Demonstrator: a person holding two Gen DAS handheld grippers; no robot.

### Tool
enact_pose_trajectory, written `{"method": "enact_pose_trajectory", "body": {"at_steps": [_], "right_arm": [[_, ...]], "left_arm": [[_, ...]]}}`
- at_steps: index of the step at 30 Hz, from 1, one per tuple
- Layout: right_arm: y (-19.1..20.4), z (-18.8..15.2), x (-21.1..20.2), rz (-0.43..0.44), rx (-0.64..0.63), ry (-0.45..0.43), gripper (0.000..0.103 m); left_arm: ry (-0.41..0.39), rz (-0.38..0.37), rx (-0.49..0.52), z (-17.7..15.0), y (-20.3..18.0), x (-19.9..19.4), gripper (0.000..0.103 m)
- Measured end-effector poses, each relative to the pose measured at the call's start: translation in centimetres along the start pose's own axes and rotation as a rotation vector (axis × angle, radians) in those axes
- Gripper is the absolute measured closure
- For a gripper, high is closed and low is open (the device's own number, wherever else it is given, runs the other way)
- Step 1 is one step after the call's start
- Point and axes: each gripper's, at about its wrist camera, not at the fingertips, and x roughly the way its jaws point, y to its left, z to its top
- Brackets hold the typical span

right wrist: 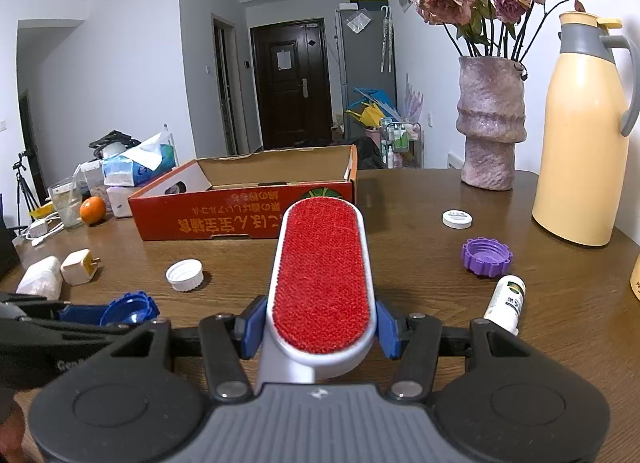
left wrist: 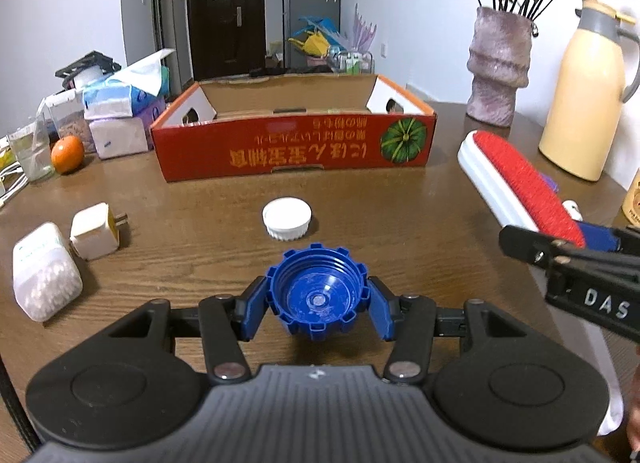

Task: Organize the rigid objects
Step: 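Carry the blue cap and red lint brush over the cardboard box with both tools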

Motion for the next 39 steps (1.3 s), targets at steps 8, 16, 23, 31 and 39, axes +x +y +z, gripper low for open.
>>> {"method": "enact_pose_trajectory", "body": {"at_steps": [8, 16, 23, 31, 39], "right_arm": [[0.8, 0.8, -0.1, 0.012, 0.003, -0.007, 0.048], [2.2, 2.3, -0.3, 0.021, -0.020, -0.023, 0.048], [3.2, 4.0, 0.0, 0.022, -0.032, -0.039, 0.048], [4.8, 6.0, 1.4, 0.028, -0.041, -0.059, 0.048], [5.7, 7.8, 3.3, 0.032, -0.020, -0.073, 0.048]], "left_arm": [[-0.032, -0.009, -0.040, 1.2, 1.2, -1.0, 0.049], [-0.078, -0.008, -0.058, 2.8, 2.2, -2.0, 0.049], [-0.131, -0.003, -0.066, 4.7, 3.1, -2.5, 0.049], [-0.176, 0.005, -0.106, 7.0, 4.3, -2.3, 0.049], [-0.198, 0.015, -0.164, 9.1, 5.9, -0.9, 0.049]]}}
